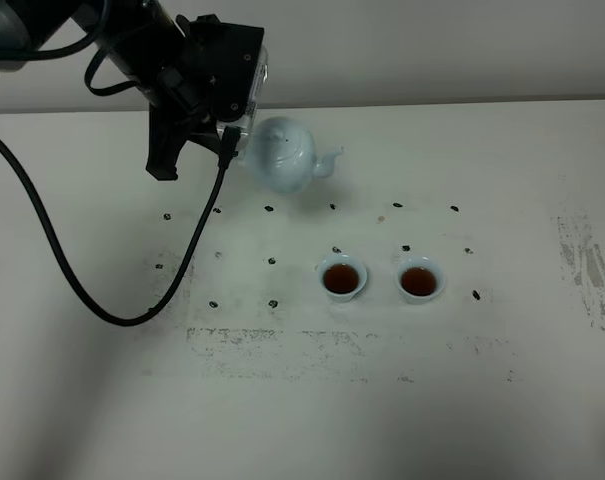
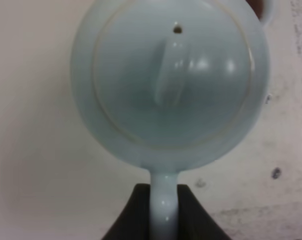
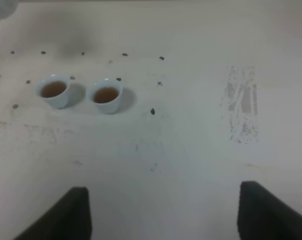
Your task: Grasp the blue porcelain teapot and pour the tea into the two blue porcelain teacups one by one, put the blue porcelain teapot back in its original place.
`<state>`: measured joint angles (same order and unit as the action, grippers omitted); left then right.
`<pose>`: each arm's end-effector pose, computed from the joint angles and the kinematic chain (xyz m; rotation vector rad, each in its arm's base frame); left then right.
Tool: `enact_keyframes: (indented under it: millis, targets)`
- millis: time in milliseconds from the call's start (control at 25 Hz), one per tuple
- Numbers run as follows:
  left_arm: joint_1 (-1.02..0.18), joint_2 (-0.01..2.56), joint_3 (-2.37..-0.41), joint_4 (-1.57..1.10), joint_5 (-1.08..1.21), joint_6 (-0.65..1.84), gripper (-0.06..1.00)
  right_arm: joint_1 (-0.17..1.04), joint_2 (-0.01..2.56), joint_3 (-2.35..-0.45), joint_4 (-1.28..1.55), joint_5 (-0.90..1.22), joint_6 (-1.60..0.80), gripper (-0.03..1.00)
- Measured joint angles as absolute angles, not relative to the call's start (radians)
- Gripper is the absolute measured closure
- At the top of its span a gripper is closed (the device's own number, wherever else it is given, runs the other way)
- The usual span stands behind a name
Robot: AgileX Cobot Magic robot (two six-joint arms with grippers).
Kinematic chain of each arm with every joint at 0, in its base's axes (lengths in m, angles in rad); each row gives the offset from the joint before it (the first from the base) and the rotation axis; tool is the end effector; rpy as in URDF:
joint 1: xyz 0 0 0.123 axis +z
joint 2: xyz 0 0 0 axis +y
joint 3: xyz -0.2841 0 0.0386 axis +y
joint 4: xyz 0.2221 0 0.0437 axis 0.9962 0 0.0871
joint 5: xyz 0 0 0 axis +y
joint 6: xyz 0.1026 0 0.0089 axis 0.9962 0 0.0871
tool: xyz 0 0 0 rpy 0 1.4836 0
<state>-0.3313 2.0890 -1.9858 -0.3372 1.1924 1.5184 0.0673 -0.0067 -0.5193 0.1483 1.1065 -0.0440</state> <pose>0.4022 -0.1718 0.2803 2.0658 1.6700 -0.1014 -0.0250 0.0120 0.2610 -0.1279 2.0566 0.1922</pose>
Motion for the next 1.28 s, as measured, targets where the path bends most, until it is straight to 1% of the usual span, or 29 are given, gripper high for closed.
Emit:
enact_keyframes:
  millis: [240, 480, 760, 1120, 1280]
  targets:
    - [-0.278, 2.042, -1.922, -0.339, 1.193, 1.396, 0.94, 0.067, -0.007, -0.519, 0.148, 1.106, -0.044, 0.38]
    - [-0.155, 2.006, -1.822, -0.434, 1.193, 1.335, 0.94, 0.067, -0.007, -0.519, 0.148, 1.106, -0.044, 0.38]
    - [0.005, 1.916, -1.635, -0.583, 1.193, 1.415, 0.94, 0.067, -0.007, -0.519, 0.148, 1.106, -0.044, 0.38]
    - [0.122, 1.905, -1.513, -0.595, 1.192, 1.528, 0.94, 0.067, -0.007, -0.519, 0.148, 1.106, -0.044, 0.38]
    - [0.180, 1.906, -1.446, -0.624, 1.192, 1.626, 0.94, 0.067, -0.007, -0.519, 0.148, 1.106, -0.044, 0.38]
